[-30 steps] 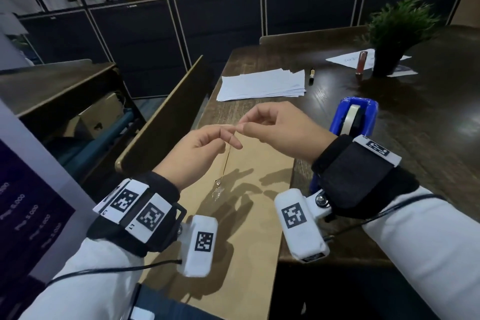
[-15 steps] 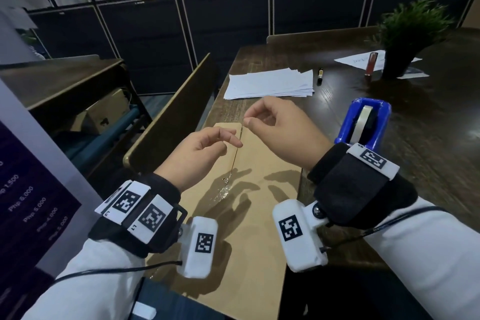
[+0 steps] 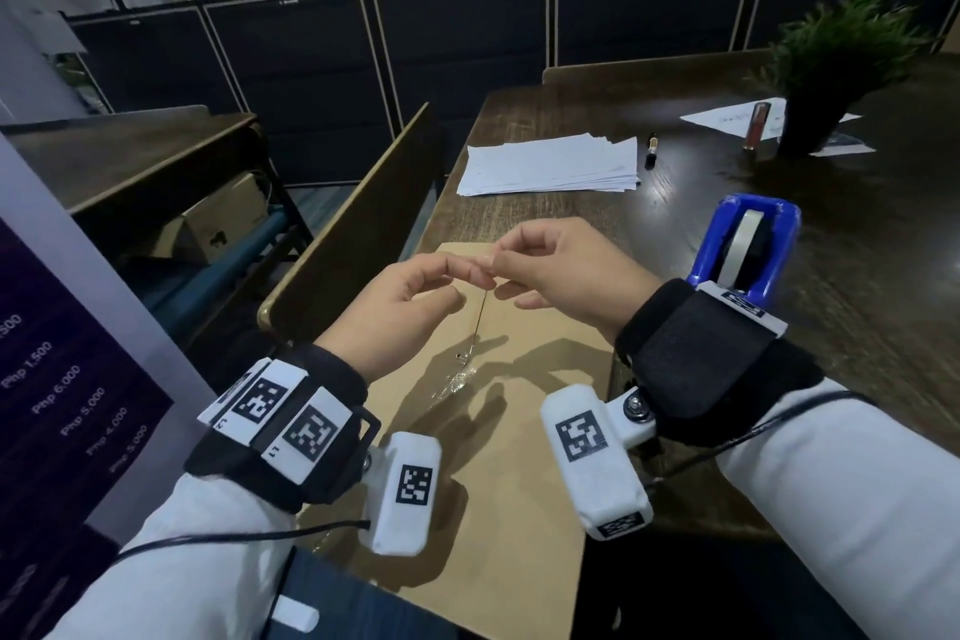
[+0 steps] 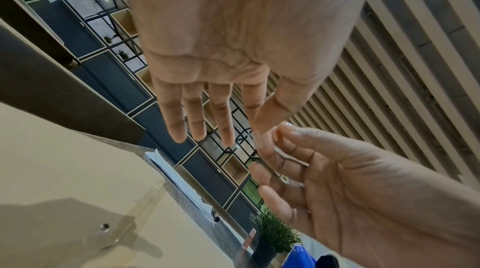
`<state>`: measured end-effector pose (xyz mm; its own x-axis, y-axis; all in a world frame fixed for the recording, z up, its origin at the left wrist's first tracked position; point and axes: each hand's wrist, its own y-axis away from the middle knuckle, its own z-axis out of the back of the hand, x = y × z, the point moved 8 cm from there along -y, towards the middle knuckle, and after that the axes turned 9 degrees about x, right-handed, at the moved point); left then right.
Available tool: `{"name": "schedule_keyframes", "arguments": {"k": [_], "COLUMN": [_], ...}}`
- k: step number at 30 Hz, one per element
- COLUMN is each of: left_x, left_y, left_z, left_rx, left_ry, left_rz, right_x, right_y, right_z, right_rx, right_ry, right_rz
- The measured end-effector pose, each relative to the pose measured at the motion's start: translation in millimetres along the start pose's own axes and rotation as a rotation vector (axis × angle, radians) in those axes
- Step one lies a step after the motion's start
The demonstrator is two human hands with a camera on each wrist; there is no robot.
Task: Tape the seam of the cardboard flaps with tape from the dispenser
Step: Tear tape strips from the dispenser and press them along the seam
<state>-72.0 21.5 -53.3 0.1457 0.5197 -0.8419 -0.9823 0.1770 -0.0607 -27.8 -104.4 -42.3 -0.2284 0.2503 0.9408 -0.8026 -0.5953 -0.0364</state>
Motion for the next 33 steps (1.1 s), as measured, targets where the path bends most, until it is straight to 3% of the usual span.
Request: {"name": "schedule_keyframes", "arguments": {"k": [5,12,16,24,33], "left_x": [5,11,13,47,75], "left_y": [2,3,-6,-24,-22], "left_z": [3,10,19,8,-8], "left_rx": [-0.015,-0.041,-0.040,0.262,0.514], "left_ry": [-0.004,-0.025,-0.088,-0.676,-1.009], "left_rz": [0.024,0.085,0.129,0.404,0.398], "right_x": [9,28,36,6,-35], "right_y": [0,4,7,-2,-9], "right_z": [1,-1,-2,12,1], "right_rx": [-0.069,-0.225,-0.259,-0.206,-0.093], "right_ry": [0.124,0.477,0.452,0.195,-0.004], "right_rz": [0.096,0.235,0.302,0.116,-0.086]}}
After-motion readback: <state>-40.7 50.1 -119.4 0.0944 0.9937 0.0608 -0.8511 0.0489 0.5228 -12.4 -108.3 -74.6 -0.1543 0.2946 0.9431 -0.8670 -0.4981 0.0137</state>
